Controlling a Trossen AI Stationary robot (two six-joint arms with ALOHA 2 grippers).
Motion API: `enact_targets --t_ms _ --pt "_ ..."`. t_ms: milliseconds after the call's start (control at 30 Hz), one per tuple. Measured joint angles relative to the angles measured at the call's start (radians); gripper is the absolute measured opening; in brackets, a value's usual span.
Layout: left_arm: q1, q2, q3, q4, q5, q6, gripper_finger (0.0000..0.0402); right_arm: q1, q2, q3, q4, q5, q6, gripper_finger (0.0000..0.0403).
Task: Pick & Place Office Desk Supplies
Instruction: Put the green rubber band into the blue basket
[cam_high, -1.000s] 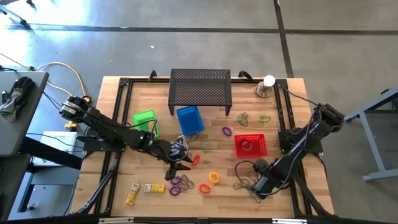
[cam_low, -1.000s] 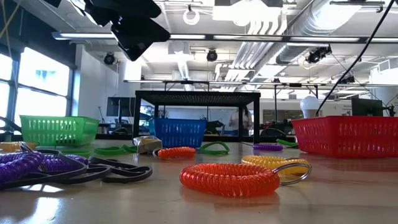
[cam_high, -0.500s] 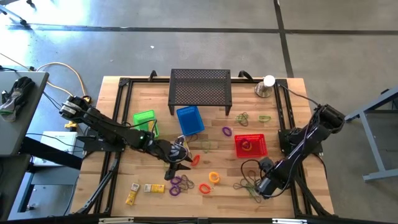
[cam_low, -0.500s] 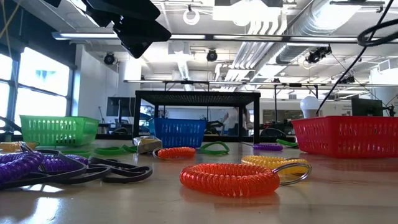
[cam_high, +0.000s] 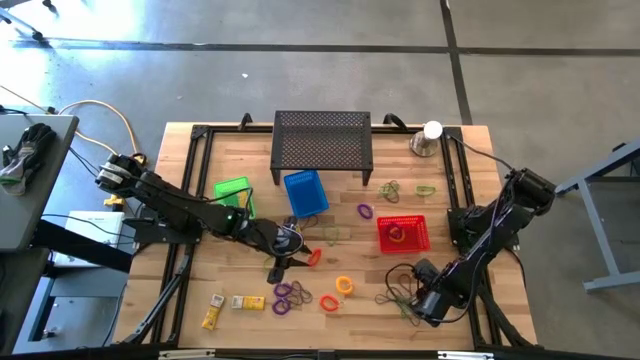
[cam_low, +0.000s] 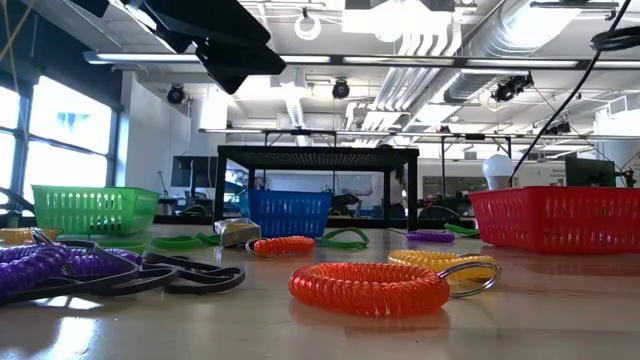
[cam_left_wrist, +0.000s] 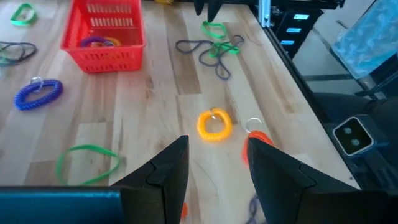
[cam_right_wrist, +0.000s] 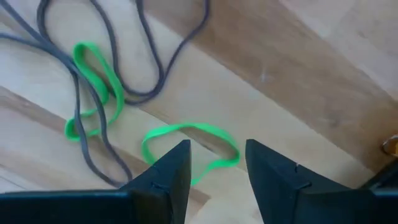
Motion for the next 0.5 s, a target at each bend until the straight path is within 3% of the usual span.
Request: enact_targets --t_ms 300,500 --pt "0.029 0.0 0.0 0.008 0.0 0.001 0.0157 0.053 0.0 0.0 0.016 0.028 -0.227 0.014" --pt "0.036 0.0 0.0 0.014 0.0 0.001 0.0157 0.052 0.0 0.0 0.014 0.038 -0.29 0.014"
